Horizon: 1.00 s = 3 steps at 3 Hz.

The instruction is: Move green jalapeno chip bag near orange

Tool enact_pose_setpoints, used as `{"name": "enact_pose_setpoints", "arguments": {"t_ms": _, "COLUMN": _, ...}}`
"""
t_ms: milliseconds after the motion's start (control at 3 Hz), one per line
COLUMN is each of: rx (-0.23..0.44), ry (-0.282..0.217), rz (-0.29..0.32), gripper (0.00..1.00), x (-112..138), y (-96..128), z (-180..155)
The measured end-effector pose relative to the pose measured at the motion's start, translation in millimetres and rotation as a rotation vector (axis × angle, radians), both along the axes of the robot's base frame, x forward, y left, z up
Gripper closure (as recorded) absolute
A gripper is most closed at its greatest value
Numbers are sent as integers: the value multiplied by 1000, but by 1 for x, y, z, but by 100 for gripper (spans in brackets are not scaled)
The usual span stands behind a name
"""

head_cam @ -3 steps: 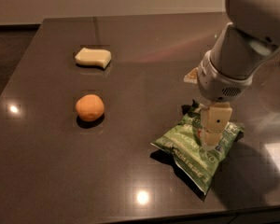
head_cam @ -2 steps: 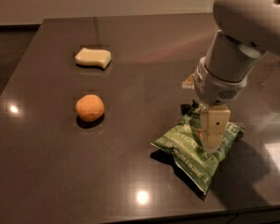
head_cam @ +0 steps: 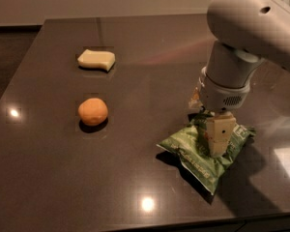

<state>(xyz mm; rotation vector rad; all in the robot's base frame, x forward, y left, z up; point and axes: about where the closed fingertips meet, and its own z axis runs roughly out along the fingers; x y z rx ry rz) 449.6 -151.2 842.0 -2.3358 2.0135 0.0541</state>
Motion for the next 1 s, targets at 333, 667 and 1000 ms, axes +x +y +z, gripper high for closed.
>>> {"name": "enact_pose_setpoints", "arguments": {"t_ms": 333, "rx": -6, "ry": 1, "rz": -26, "gripper": 50, "x": 2, "y": -3, "z": 3}}
{"name": "enact_pose_setpoints", "arguments": {"t_ms": 667, "rx": 5, "ry": -19, "rz": -77, "gripper": 73, "x": 8, "y": -6, "z": 15}}
{"name": "enact_pose_setpoints", "arguments": {"t_ms": 1000, "rx": 28, "ry": -60, "rz": -119, "gripper": 96, "x": 26, "y": -5, "z": 37}}
